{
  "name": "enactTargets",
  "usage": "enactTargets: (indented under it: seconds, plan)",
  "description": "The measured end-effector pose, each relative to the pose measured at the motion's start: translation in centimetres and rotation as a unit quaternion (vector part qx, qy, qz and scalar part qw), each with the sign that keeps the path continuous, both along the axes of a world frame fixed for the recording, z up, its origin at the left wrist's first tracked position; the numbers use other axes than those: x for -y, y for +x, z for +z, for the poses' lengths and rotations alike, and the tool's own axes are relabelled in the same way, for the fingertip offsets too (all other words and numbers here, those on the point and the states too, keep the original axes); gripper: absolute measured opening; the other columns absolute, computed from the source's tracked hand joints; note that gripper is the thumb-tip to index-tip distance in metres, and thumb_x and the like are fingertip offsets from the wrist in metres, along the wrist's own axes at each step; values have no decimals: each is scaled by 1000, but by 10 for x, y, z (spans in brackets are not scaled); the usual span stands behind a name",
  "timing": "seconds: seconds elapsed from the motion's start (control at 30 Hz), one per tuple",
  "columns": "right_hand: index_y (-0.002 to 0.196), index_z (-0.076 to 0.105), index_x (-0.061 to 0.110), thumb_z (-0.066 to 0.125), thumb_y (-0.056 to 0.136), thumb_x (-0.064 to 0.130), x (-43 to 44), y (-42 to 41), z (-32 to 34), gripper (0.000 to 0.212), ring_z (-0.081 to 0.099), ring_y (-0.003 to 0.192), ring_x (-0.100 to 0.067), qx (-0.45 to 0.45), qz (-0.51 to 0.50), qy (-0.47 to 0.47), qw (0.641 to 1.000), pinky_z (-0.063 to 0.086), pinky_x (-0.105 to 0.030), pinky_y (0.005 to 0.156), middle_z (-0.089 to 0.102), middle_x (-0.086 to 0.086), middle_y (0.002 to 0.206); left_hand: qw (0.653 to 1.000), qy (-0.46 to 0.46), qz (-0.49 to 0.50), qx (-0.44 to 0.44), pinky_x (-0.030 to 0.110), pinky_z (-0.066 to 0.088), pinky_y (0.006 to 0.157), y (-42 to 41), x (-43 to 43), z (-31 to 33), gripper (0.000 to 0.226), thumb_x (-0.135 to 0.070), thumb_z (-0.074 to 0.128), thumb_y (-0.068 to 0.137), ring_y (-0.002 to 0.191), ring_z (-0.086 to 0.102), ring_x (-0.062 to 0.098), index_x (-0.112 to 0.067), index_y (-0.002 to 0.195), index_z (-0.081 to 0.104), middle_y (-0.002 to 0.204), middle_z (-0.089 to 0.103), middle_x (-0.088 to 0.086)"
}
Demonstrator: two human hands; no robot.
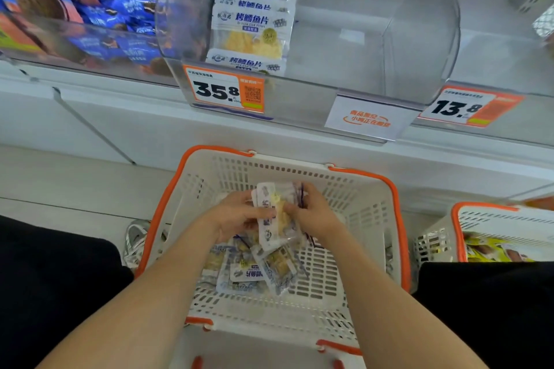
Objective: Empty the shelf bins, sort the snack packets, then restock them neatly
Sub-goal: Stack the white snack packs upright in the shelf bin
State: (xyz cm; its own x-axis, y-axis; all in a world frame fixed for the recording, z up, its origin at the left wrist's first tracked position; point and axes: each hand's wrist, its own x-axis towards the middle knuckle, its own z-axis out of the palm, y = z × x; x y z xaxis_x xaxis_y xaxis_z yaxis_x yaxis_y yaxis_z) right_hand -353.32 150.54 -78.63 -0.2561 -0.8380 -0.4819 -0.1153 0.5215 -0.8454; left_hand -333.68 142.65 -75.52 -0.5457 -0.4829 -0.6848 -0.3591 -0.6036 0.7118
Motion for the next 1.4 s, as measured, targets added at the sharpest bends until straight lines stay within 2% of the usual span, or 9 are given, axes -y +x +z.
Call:
enactTargets:
  seconds: [0.13, 0.3, 0.53, 0.67, 0.77, 1.0, 1.13, 1.23, 1.4]
  plan:
    - [133, 60, 22, 76, 95, 23, 9, 7, -15, 42, 73, 106, -21, 100, -17, 35, 994, 60, -42, 93, 75, -5, 117, 993, -58, 73, 71, 53, 62, 90, -4, 0, -17, 29, -8, 80, 86, 99, 77, 31, -11, 114, 75, 104, 80, 11]
    - [119, 58, 27, 53, 97, 16, -7, 12, -60, 24, 63, 96, -29, -187, 67, 119, 973, 48, -33, 77, 59, -5, 107, 978, -101, 121, 137, 23, 54, 55, 13, 7, -29, 16, -2, 66, 96, 73, 74, 12, -19, 98, 68, 92, 76, 6]
    - [158, 7, 30, 78, 86, 33, -34, 47, -101, 101, 43, 134, -48, -356, 243, 184, 883, 48, -57, 103, 29, -20, 158, 963, -146, 77, 212, 26, 43, 51, 27, 9, -55, 35, -9, 57, 100, 71, 57, 18, -11, 134, 46, 96, 60, 8]
    - [150, 14, 17, 72, 91, 27, -41, 58, -106, 83, 67, 98, -35, -365, 172, 201, 893, 59, -48, 83, 54, -15, 136, 961, -152, 45, 225, 32, 48, 75, 26, 9, -59, 41, -8, 54, 103, 98, 60, 22, -11, 141, 39, 121, 57, 9]
    - [153, 18, 12, 70, 93, 42, -43, 54, -99, 85, 51, 126, -39, -381, 167, 265, 870, 46, -50, 105, 46, -17, 140, 956, -190, 29, 221, 34, 45, 88, 25, 10, -58, 52, -9, 58, 102, 116, 57, 27, -11, 151, 40, 138, 57, 12]
    - [153, 21, 8, 76, 91, 31, -59, 36, -104, 86, 65, 108, -33, -310, 95, 312, 893, 56, -42, 88, 64, -13, 123, 950, -214, 22, 225, 35, 43, 103, 25, 3, -53, 53, -14, 55, 106, 139, 50, 33, -12, 156, 38, 153, 51, 10]
    - [119, 63, 14, 82, 84, 23, -50, 6, -84, 40, 69, 95, -25, -97, 64, 321, 940, 61, -41, 83, 72, -7, 110, 951, -197, 17, 236, 37, 44, 106, 23, -1, -49, 50, -13, 52, 107, 135, 51, 32, -12, 154, 36, 149, 52, 9]
    - [94, 63, 10, 75, 81, 14, -37, -18, -53, 18, 59, 57, -23, -15, -8, 323, 946, 52, -36, 53, 64, -9, 78, 953, -187, 30, 238, 42, 49, 104, 16, 1, -42, 47, -12, 52, 105, 124, 56, 30, -16, 150, 39, 139, 57, 8]
    - [145, 21, 21, 66, 75, 24, -9, -27, -6, 83, 65, 100, -32, 28, -201, 223, 953, 63, -50, 80, 58, -12, 117, 966, -179, 22, 188, 35, 47, 84, -2, -1, -14, 43, -4, 49, 102, 110, 56, 23, -24, 140, 48, 123, 59, -2]
